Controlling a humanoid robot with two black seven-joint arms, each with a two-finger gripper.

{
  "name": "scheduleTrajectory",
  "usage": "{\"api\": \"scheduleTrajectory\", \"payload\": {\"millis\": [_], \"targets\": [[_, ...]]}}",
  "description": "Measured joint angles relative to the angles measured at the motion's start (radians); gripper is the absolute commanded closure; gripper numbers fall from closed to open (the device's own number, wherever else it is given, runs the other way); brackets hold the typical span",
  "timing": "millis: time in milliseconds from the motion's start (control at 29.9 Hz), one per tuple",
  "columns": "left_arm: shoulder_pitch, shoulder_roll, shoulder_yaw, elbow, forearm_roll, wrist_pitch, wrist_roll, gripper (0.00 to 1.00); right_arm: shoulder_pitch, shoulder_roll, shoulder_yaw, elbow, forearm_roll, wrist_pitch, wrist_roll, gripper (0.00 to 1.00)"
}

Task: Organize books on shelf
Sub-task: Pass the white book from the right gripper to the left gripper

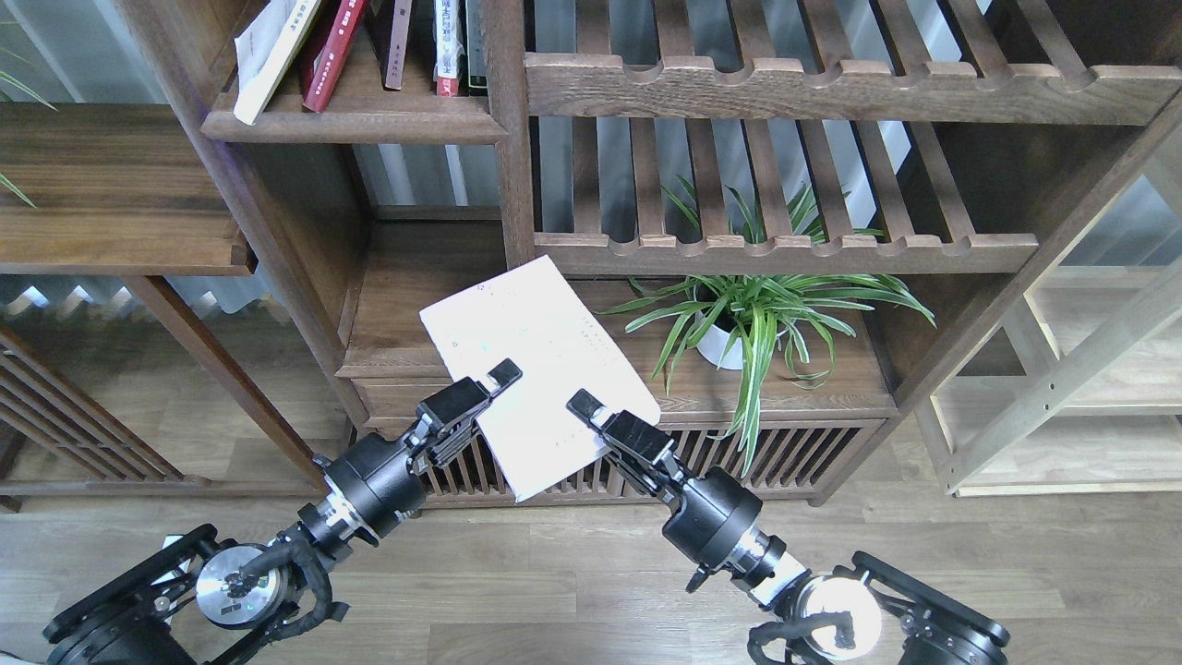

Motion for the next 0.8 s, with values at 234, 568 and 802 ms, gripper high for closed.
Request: {"api": "scheduleTrajectory", "payload": {"millis": [234,568,802], "targets": [[0.004,0.0,0.007,-0.002,0.002,0.0,0.002,0.94,-0.009,-0.003,0.0,-0.002,-0.004,0.0,-0.001,0.9],[0.006,0.007,0.01,-0.017,0.005,0.0,0.005,0.97,-0.01,-0.01,0.029,-0.009,-0.01,0.001,-0.001,0.01],[0.009,0.021,-0.035,0.007,0.0,0.0,-0.003,0.97,-0.012,-0.008,0.07,-0.01,-0.012,0.001,0.001,0.01]]}}
